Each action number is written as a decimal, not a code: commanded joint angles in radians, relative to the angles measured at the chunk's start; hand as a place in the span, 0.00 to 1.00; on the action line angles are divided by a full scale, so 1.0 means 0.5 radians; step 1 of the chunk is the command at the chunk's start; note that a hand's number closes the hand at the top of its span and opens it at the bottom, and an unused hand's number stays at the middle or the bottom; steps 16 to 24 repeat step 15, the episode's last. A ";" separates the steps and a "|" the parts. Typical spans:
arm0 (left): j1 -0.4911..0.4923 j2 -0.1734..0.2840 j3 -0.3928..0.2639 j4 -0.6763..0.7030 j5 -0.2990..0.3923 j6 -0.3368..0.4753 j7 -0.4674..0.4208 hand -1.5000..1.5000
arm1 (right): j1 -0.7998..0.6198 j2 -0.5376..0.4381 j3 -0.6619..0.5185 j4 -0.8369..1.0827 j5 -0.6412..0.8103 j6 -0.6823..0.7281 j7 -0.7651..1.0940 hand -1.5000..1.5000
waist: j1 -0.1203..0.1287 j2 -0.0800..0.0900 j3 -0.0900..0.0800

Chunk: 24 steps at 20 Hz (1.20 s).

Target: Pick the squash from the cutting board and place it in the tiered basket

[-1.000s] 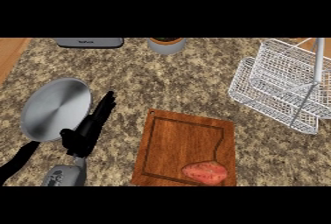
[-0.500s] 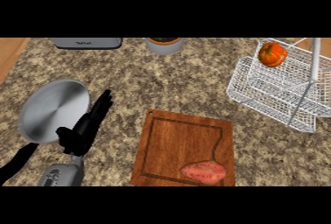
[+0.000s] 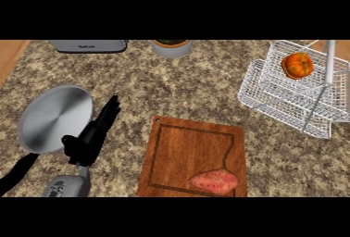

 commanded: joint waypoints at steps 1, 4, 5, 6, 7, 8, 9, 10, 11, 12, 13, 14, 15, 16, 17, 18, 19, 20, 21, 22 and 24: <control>0.045 -0.022 -0.008 0.009 -0.008 0.012 -0.025 0.50 | 0.137 -0.154 -0.125 -0.054 0.044 -0.259 -0.155 0.00 | -0.003 0.003 0.001; -0.011 -0.001 0.043 0.045 0.016 0.003 -0.020 0.50 | 0.295 -0.283 -0.340 -0.169 -0.153 -0.153 -0.259 0.00 | -0.047 -0.007 0.001; 0.016 0.030 0.032 0.023 0.001 -0.020 -0.017 0.50 | 0.350 -0.314 -0.431 -0.134 -0.213 -0.146 -0.312 0.00 | -0.033 -0.004 0.002; 0.058 0.037 0.033 -0.044 0.007 -0.021 -0.030 0.50 | 0.351 -0.445 -0.518 -0.083 -0.284 -0.021 -0.321 0.00 | -0.022 -0.004 0.003; 0.037 0.049 0.067 -0.051 0.054 -0.046 0.004 0.50 | 0.452 -0.464 -0.584 -0.044 -0.324 0.012 -0.429 0.00 | -0.019 -0.001 0.004; -0.069 0.047 0.083 -0.015 0.044 -0.023 0.070 0.50 | 0.536 -0.453 -0.609 -0.138 -0.366 0.046 -0.403 0.00 | -0.037 -0.006 0.002; 0.016 0.000 0.040 0.000 0.025 -0.018 -0.019 0.50 | 0.601 -0.557 -0.707 -0.074 -0.430 0.156 -0.458 0.00 | -0.045 -0.005 0.003; 0.113 -0.022 -0.021 -0.058 -0.033 0.015 -0.024 0.50 | 0.631 -0.610 -0.773 -0.014 -0.478 0.222 -0.507 0.00 | -0.023 -0.003 0.004; 0.014 0.039 0.062 -0.047 0.023 -0.019 0.028 0.50 | 0.777 -0.598 -0.831 -0.036 -0.518 0.266 -0.544 0.00 | -0.042 -0.006 0.003; 0.060 0.003 0.029 0.021 -0.006 -0.018 -0.071 0.50 | 0.834 -0.687 -0.868 0.026 -0.530 0.364 -0.590 0.00 | -0.037 -0.001 0.003; -0.060 0.054 0.096 0.050 0.051 -0.062 0.000 0.50 | 0.882 -0.759 -0.926 0.065 -0.581 0.485 -0.607 0.00 | -0.050 -0.001 0.003; -0.011 0.001 0.063 -0.031 -0.003 0.041 0.042 0.50 | 1.024 -0.719 -0.978 -0.035 -0.622 0.505 -0.593 0.00 | -0.055 -0.010 0.002; 0.036 0.013 0.033 0.011 0.011 -0.048 -0.025 0.50 | 1.020 -0.813 -1.007 0.147 -0.635 0.629 -0.693 0.00 | -0.023 0.001 0.003; 0.036 0.013 0.033 0.011 0.011 -0.048 -0.025 0.50 | 1.020 -0.813 -1.007 0.147 -0.635 0.629 -0.693 0.00 | -0.023 0.001 0.003; 0.036 0.013 0.033 0.011 0.011 -0.048 -0.025 0.50 | 1.020 -0.813 -1.007 0.147 -0.635 0.629 -0.693 0.00 | -0.023 0.001 0.003; 0.036 0.013 0.033 0.011 0.011 -0.048 -0.025 0.50 | 1.020 -0.813 -1.007 0.147 -0.635 0.629 -0.693 0.00 | -0.023 0.001 0.003; 0.036 0.013 0.033 0.011 0.011 -0.048 -0.025 0.50 | 1.020 -0.813 -1.007 0.147 -0.635 0.629 -0.693 0.00 | -0.023 0.001 0.003; 0.036 0.013 0.033 0.011 0.011 -0.048 -0.025 0.50 | 1.020 -0.813 -1.007 0.147 -0.635 0.629 -0.693 0.00 | -0.023 0.001 0.003; 0.036 0.013 0.033 0.011 0.011 -0.048 -0.025 0.50 | 1.020 -0.813 -1.007 0.147 -0.635 0.629 -0.693 0.00 | -0.023 0.001 0.003; 0.036 0.013 0.033 0.011 0.011 -0.048 -0.025 0.50 | 1.020 -0.813 -1.007 0.147 -0.635 0.629 -0.693 0.00 | -0.023 0.001 0.003; 0.036 0.013 0.033 0.011 0.011 -0.048 -0.025 0.50 | 1.020 -0.813 -1.007 0.147 -0.635 0.629 -0.693 0.00 | -0.023 0.001 0.003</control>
